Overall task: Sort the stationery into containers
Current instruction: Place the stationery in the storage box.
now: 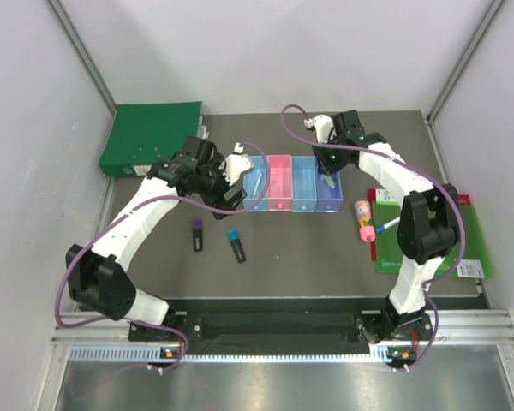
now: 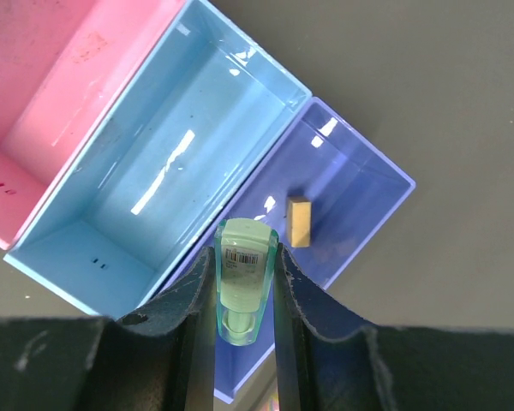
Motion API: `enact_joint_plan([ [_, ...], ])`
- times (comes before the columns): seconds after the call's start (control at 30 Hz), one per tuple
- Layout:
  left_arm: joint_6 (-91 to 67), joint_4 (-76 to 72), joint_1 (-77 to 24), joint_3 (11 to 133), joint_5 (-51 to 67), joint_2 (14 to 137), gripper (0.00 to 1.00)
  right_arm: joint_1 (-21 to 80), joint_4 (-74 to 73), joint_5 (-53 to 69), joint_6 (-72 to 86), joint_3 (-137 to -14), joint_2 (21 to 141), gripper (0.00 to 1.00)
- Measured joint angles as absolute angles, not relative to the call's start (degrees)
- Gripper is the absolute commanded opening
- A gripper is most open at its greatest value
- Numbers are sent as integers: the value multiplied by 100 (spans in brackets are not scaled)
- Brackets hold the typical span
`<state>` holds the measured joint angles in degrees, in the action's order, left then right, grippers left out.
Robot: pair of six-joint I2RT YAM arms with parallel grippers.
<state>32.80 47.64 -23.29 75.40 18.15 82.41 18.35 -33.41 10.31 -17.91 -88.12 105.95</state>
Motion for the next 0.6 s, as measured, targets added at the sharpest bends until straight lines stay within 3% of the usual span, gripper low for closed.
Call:
enact_joint_plan([
  [0.3, 3280, 4759, -2329, 7531, 1815, 8235, 99, 1743, -3247, 902, -1793, -8591, 10595, 37],
  [0.6, 3280, 4759, -2329, 7531, 1817, 8221, 99, 1734, -3328, 893, -1831, -8552, 10516, 47],
])
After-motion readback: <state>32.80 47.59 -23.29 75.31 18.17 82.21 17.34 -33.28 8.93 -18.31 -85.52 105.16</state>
